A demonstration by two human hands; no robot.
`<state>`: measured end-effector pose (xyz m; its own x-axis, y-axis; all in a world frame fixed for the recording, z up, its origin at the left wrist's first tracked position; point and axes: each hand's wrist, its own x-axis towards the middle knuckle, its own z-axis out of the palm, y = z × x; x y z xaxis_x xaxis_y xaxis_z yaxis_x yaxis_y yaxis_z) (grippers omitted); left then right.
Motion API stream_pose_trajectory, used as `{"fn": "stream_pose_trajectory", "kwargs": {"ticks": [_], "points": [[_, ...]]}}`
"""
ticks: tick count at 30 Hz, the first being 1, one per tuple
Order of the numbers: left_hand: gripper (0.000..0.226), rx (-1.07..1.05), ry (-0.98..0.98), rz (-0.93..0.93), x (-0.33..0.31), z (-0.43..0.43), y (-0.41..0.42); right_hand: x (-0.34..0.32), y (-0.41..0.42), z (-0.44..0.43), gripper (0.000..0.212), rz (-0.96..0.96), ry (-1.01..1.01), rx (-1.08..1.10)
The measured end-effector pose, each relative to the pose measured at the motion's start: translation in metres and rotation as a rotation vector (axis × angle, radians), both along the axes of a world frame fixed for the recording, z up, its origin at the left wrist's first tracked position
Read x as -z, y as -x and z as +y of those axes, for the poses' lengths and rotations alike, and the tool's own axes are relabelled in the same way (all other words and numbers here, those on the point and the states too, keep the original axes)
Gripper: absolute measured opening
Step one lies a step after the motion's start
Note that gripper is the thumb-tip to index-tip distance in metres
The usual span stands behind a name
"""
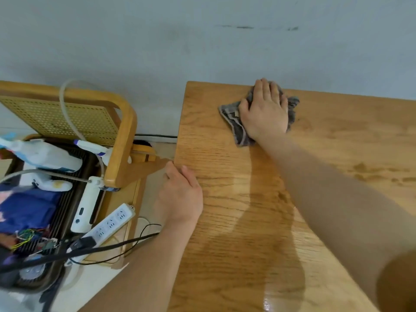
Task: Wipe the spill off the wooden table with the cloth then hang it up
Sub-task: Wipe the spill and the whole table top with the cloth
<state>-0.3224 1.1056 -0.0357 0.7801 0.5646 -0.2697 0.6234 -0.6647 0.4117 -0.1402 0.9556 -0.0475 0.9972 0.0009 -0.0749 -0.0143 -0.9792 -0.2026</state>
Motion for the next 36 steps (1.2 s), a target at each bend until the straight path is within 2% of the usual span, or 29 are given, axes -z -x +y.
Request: {"fn": "stream_pose_trajectory", "kwargs": {"ticks": [2,5,7,8,12,14,16,18,21,24,26,28,30,31,32,36], "points": [[0.049,0.008,-0.026,0.001,0.003,0.001,0.000,0.001,0.021,0.026,0.068,-0.030,0.003,-0.040],[0.046,-0.002,-0.031,-0.014,0.006,0.001,0.004,-0.001,0.076,0.059,0.064,-0.008,-0.007,-0.409],[0.046,-0.017,-0.027,-0.010,0.003,0.000,0.005,-0.006,0.080,0.038,0.061,0.032,-0.007,-0.577],[0.046,-0.017,-0.023,0.001,0.002,-0.001,0.004,-0.007,0.069,0.014,0.061,0.025,0.003,-0.547],[0.047,-0.031,-0.030,0.015,0.003,-0.001,-0.002,-0.007,0.011,-0.089,0.063,-0.017,0.064,-0.082],[0.047,-0.022,-0.034,0.009,0.004,-0.001,-0.003,-0.008,-0.005,-0.096,0.064,0.026,0.071,0.046],[0.044,-0.019,-0.016,0.011,0.001,-0.001,-0.003,-0.008,-0.008,-0.063,0.064,0.022,0.016,0.166],[0.043,-0.014,-0.013,0.016,-0.001,-0.001,-0.003,-0.003,0.006,-0.016,0.064,-0.013,0.000,0.081],[0.039,-0.006,-0.010,0.025,-0.003,0.000,-0.001,-0.004,0.063,0.043,0.063,-0.020,0.015,-0.258],[0.040,-0.002,0.002,0.014,-0.006,-0.001,0.000,-0.008,0.090,0.023,0.061,0.050,0.001,-0.462],[0.040,0.002,0.007,0.016,-0.007,-0.002,-0.002,-0.009,0.076,-0.018,0.060,0.031,0.023,-0.375],[0.041,0.002,0.014,0.017,-0.007,-0.001,-0.003,-0.009,0.055,-0.056,0.061,0.029,0.041,-0.115],[0.042,0.005,0.023,0.016,-0.006,-0.001,-0.004,-0.007,0.048,-0.058,0.062,0.023,0.036,0.090],[0.041,0.005,0.027,0.019,-0.007,0.000,-0.003,-0.006,0.055,-0.043,0.062,0.009,0.019,0.127],[0.040,0.002,0.026,0.017,-0.006,0.001,-0.003,-0.004,0.069,-0.023,0.062,-0.007,0.002,0.104],[0.036,-0.002,-0.012,-0.035,-0.007,-0.002,-0.002,-0.006,0.164,0.034,0.060,0.004,-0.032,-0.249]]}}
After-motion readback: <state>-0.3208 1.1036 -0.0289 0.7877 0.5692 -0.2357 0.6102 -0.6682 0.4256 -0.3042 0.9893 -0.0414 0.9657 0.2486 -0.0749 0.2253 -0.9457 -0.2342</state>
